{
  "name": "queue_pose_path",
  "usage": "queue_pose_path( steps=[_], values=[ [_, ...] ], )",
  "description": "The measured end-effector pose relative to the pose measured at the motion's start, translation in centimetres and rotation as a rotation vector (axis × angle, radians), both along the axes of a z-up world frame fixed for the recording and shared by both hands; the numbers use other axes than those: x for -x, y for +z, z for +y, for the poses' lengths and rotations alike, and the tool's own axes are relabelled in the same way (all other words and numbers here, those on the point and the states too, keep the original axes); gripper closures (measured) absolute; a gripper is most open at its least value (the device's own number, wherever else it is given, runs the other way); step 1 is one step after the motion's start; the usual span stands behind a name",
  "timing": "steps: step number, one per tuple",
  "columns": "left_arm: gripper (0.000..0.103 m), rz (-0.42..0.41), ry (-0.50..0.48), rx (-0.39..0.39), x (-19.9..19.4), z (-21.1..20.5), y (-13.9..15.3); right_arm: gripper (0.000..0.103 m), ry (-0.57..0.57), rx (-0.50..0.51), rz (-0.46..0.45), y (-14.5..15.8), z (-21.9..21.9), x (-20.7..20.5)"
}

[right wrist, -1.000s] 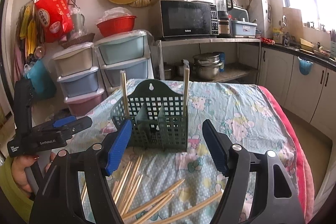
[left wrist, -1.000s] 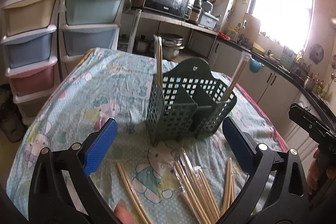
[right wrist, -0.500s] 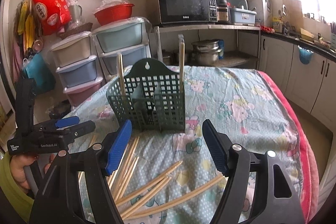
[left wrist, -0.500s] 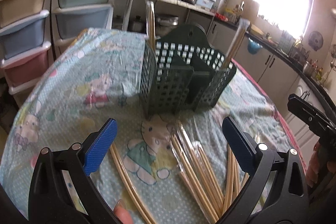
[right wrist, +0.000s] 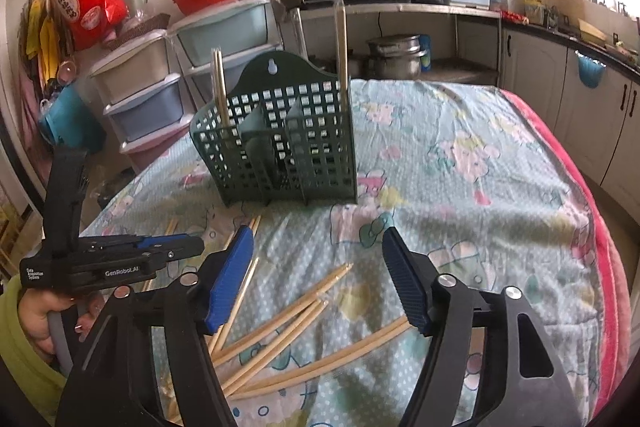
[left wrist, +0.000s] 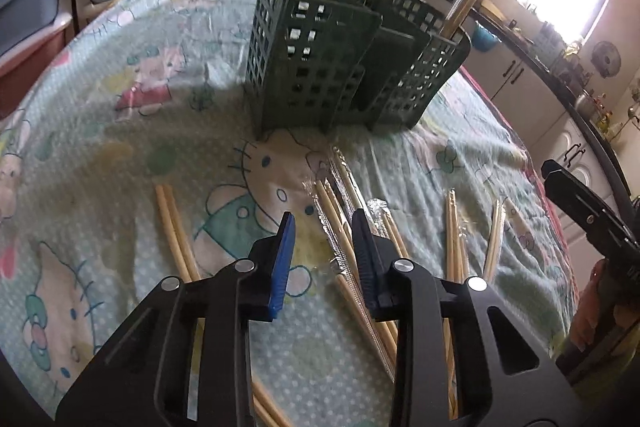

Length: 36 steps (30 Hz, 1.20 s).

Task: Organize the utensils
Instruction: 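Withdraw both tools from the caddy and move them over the chopstick pile, then close the left tool on a wrapped chopstick while the right tool grasps a loose one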

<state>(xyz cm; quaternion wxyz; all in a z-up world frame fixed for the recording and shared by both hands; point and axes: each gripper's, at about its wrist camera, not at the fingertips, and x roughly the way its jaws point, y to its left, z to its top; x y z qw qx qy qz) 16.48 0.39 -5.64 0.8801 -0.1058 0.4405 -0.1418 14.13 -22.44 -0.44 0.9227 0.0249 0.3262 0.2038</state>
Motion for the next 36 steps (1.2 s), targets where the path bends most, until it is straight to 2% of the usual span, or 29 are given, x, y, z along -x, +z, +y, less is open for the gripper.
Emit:
queue_pose_path(
  steps=[6, 15, 26, 30, 35, 36],
  values=[
    [0.087, 0.062, 0.002, 0.028, -1.3, 0.1, -1.2, 0.049, 0.019, 0.007, 0.053, -1.3, 0.6, -0.7],
    [0.087, 0.117, 0.004, 0.058, -3.5, -0.1, -2.0, 0.050, 0.026, 0.009, 0.108, -2.7, 0.7, -2.1],
    [0.087, 0.132, 0.013, 0.079, -5.2, -0.1, -2.3, 0.055, 0.057, 0.010, 0.216, -5.2, 1.5, -4.7],
    [0.087, 0.133, 0.019, 0.101, -5.5, 0.2, -2.4, 0.056, 0.029, 0.001, 0.261, -6.3, 1.3, -5.8],
    [0.088, 0.132, 0.025, 0.114, -5.9, 0.6, -2.6, 0.056, 0.011, -0.054, 0.314, -7.2, 0.8, -7.1],
    [0.091, 0.132, 0.026, 0.114, -6.0, 0.7, -2.6, 0.056, 0.008, -0.064, 0.318, -7.3, 0.8, -7.3]
  ],
)
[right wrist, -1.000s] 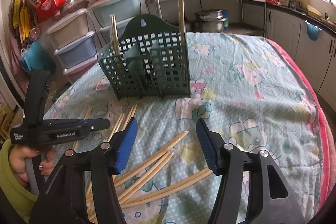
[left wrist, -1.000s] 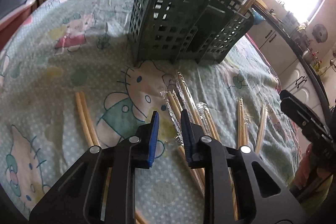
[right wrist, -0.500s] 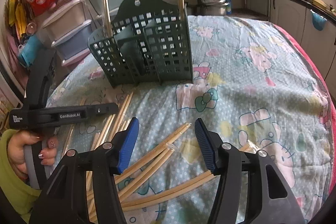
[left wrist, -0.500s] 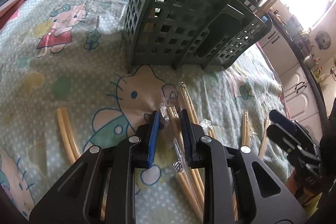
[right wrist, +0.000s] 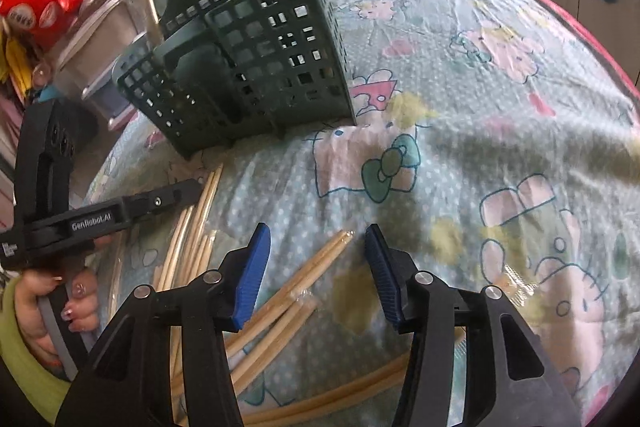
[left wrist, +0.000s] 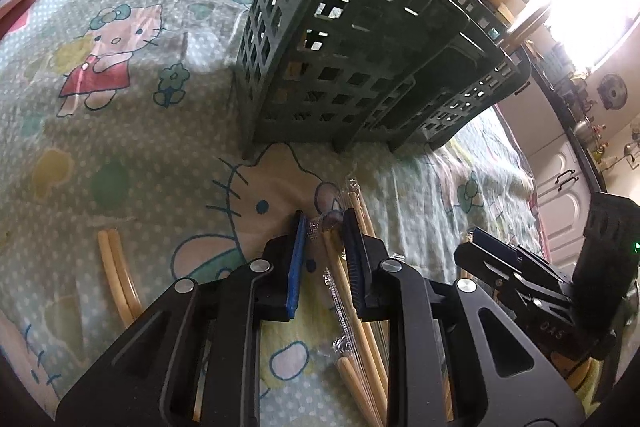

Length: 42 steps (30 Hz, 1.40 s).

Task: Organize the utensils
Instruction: 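Close the left tool on a wrapped chopstick while the right tool grasps a loose one, then lift both held chopsticks and carry them above the green caddy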

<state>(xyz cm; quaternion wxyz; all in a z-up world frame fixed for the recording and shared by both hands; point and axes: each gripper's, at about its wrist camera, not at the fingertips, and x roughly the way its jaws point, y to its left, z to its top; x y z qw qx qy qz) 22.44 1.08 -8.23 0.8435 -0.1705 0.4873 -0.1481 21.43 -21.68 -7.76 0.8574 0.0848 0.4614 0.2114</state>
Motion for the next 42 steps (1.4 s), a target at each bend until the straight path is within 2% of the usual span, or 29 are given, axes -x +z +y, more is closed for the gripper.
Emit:
queue_pose_path(
  steps=[4, 5, 7, 9, 15, 24, 42],
  values=[
    [0.094, -0.003, 0.005, -0.001, -0.1, 0.1, 0.0, 0.066, -0.010, 0.020, 0.002, 0.0, 0.3, -0.5],
    [0.096, -0.006, 0.009, -0.002, -0.1, 0.2, 0.0, 0.071, -0.011, 0.026, 0.001, 0.0, 0.3, -0.6],
    [0.096, -0.006, 0.012, 0.007, 0.0, 0.3, 0.0, 0.087, -0.014, 0.052, -0.009, 0.0, 0.5, -0.6],
    [0.098, -0.013, 0.014, 0.005, 0.1, 0.5, 0.2, 0.093, -0.015, 0.034, -0.009, -0.1, 0.4, -0.6],
    [0.099, -0.055, 0.024, 0.005, 1.0, 0.9, 1.4, 0.095, -0.037, -0.013, -0.043, 0.8, -0.2, 0.3],
    [0.099, -0.146, 0.043, -0.006, 2.8, 1.7, 4.2, 0.096, -0.048, -0.062, -0.122, 3.6, -1.0, 2.1],
    [0.100, -0.294, 0.102, 0.031, 5.5, 4.1, 9.5, 0.098, -0.001, -0.108, -0.294, 10.0, 0.2, 5.2]
  ],
)
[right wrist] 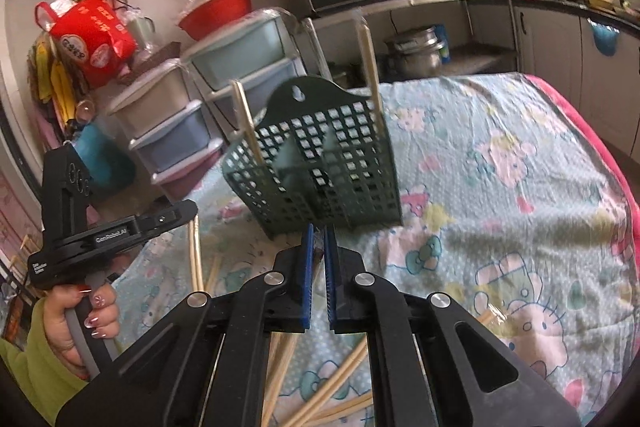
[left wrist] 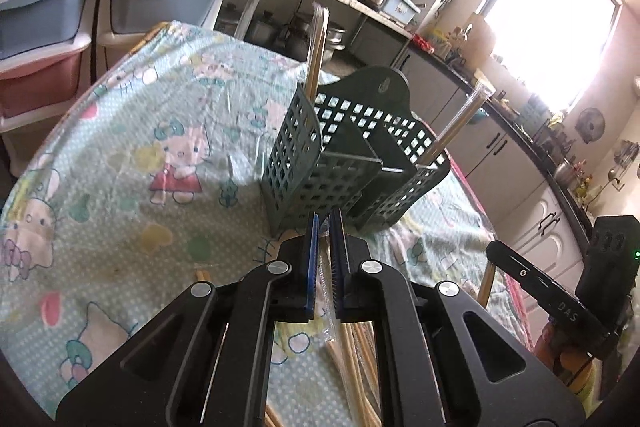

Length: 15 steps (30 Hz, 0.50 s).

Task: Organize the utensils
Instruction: 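Lift both held chopsticks and carry them above the green caddy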

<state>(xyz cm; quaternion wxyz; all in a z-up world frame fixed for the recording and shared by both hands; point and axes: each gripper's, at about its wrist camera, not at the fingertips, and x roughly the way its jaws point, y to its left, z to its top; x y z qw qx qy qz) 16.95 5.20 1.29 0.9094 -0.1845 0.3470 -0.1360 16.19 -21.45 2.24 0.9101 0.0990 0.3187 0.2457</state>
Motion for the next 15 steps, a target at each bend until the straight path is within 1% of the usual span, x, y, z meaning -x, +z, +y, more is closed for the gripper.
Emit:
queue_pose_path(
  steps=[10, 15],
  values=[
    [0.100, -0.068, -0.025, 0.002, 0.1, -0.8, 2.6, 0.098, 0.025, 0.014, -0.099, 3.2, 1.1, 1.2],
    [0.101, -0.098, -0.047, 0.005, 0.1, -1.7, 3.7, 0.098, 0.027, 0.023, -0.132, 4.2, 1.5, 1.6]
  ],
)
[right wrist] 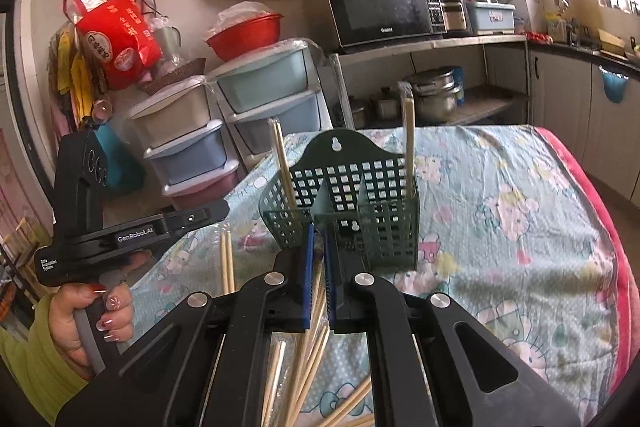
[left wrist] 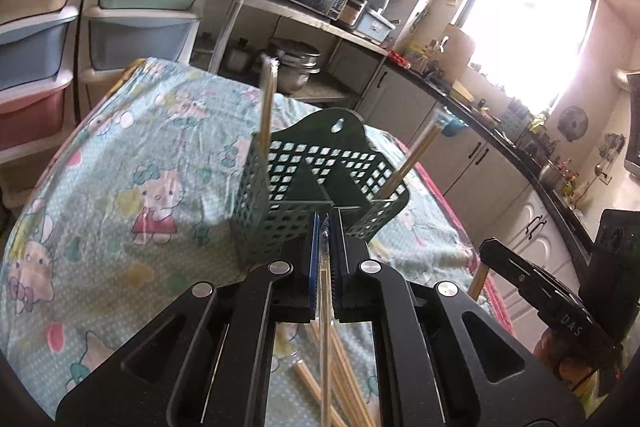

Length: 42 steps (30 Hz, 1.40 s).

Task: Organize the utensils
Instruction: 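Lift both held chopsticks and carry them above the green caddy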

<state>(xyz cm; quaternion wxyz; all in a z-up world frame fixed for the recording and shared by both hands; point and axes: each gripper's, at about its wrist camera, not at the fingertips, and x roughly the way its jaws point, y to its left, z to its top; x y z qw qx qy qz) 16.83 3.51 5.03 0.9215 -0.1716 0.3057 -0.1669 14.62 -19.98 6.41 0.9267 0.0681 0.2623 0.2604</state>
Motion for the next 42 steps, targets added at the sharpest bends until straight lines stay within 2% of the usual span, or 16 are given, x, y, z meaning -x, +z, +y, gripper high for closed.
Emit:
queue_pose_path(
  steps=[17, 42],
  values=[
    [0.101, -0.076, -0.067, -0.009, -0.3, -2.5, 2.8, 0.098, -0.041, -0.012, -0.096, 3.0, -0.9, 0.5],
    [0.101, -0.189, -0.151, -0.011, -1.0, -5.8, 7.9, 0.098, -0.091, -0.032, -0.160, 5.4, -2.3, 0.0]
  ],
)
